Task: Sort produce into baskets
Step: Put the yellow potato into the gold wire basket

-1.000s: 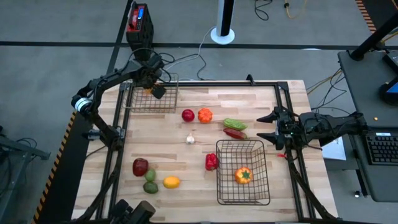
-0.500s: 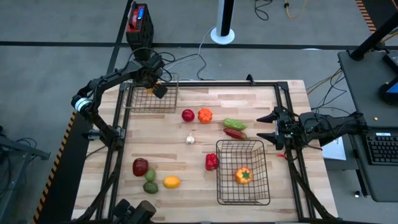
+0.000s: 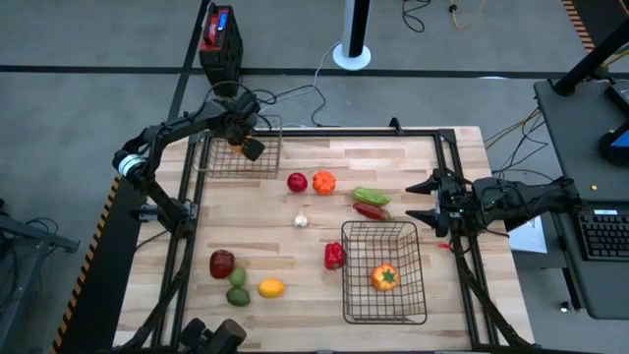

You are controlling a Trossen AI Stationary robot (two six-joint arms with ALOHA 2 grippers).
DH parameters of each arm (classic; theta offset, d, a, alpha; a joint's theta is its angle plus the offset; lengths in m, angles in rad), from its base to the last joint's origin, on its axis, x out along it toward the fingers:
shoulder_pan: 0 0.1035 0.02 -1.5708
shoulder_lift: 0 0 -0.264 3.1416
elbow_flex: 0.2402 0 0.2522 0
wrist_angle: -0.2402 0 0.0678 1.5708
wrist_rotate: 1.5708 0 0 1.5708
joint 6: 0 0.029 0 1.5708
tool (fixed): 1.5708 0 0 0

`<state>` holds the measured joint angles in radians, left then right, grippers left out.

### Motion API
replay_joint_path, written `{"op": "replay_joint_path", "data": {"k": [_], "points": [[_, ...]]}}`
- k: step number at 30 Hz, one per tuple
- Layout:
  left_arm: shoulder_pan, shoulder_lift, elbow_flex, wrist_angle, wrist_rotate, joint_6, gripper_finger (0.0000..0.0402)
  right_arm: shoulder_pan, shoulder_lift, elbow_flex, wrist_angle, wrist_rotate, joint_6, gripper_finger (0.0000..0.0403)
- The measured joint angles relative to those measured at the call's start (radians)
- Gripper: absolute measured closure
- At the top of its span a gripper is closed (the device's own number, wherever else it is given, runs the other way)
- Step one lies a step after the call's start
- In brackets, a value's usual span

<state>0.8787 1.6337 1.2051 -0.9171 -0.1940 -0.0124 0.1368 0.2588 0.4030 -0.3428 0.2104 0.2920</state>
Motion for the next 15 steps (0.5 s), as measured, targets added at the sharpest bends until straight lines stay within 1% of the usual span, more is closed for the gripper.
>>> {"op": "replay_joint_path", "data": {"k": [15], "points": [[0.0,-0.001,-0.021,-0.029,-0.004,-0.004,0.017,0.0,0.0,0.0,0.0,0.0,0.003,0.0051]]}}
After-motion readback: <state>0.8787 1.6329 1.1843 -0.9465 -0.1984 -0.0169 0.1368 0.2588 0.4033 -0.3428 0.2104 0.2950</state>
